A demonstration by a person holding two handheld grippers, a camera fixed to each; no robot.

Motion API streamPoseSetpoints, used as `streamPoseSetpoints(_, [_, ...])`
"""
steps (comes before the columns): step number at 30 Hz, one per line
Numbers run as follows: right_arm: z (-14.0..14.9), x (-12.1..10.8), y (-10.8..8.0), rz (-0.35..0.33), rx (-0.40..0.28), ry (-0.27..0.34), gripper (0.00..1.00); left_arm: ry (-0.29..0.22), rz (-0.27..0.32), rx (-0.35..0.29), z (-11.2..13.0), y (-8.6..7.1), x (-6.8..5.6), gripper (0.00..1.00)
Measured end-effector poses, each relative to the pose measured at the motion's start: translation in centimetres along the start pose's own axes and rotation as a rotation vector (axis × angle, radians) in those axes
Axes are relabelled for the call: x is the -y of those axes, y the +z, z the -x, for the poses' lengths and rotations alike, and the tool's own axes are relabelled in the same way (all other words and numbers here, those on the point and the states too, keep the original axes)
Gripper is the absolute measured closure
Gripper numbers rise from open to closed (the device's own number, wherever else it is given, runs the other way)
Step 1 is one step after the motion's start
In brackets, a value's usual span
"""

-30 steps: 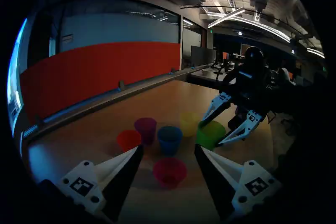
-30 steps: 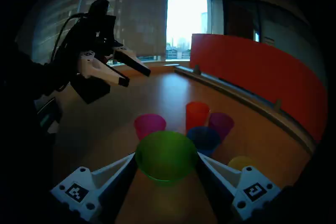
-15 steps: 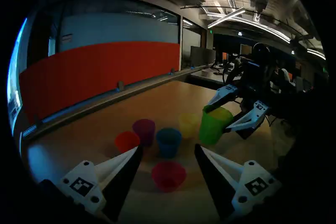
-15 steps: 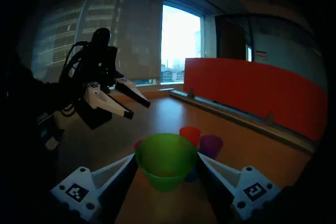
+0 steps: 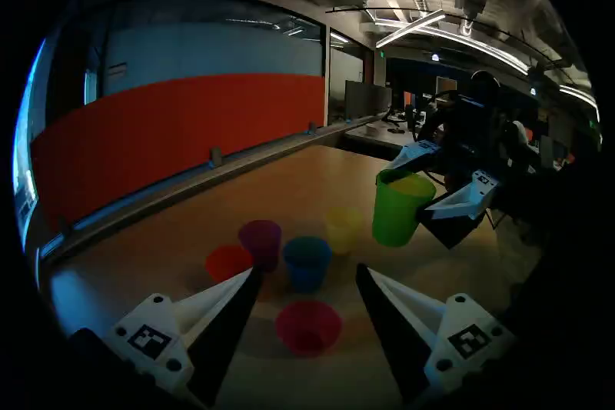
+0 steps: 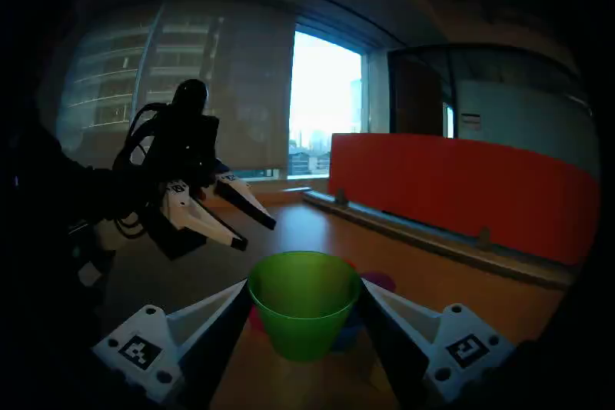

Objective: Pour water

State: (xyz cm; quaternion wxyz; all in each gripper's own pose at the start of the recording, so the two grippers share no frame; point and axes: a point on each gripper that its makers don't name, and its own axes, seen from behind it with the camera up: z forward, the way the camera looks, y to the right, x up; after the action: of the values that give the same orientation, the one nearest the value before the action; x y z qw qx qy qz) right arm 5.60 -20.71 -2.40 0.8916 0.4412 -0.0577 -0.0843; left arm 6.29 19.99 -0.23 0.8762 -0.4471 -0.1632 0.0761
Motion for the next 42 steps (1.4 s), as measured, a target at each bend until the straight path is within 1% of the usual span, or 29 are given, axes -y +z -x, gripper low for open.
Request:
streamPoseSetpoints(11, [-1.5,-0.2,-1.1,0.008,-0.015,-0.022,0.06,0.016,0.023,0.029,0.2,1.4,-0.2,0.10])
streamPoseSetpoints(17, [-2.0,-0.3,-2.2,0.015,-0.018,-0.034,0.06,0.022,0.040,0.057,0.4,2.3,-0.2,0.10])
streamPoseSetpoints(24, [-2.5,-0.7,-3.7,0.040,-0.023,-0.049,0.06,0.030,0.051,0.124,1.4,3.7,-0.1,0.10])
streamPoseSetpoints(31, [-2.4,-1.4,-5.3,0.065,-0.028,-0.049,0.06,0.042,0.058,0.190,3.0,5.2,0.0,0.10])
streamPoseSetpoints(42, [-2.3,-2.3,-7.3,0.101,-0.033,-0.045,0.06,0.061,0.066,0.253,4.3,7.4,0.3,0.10])
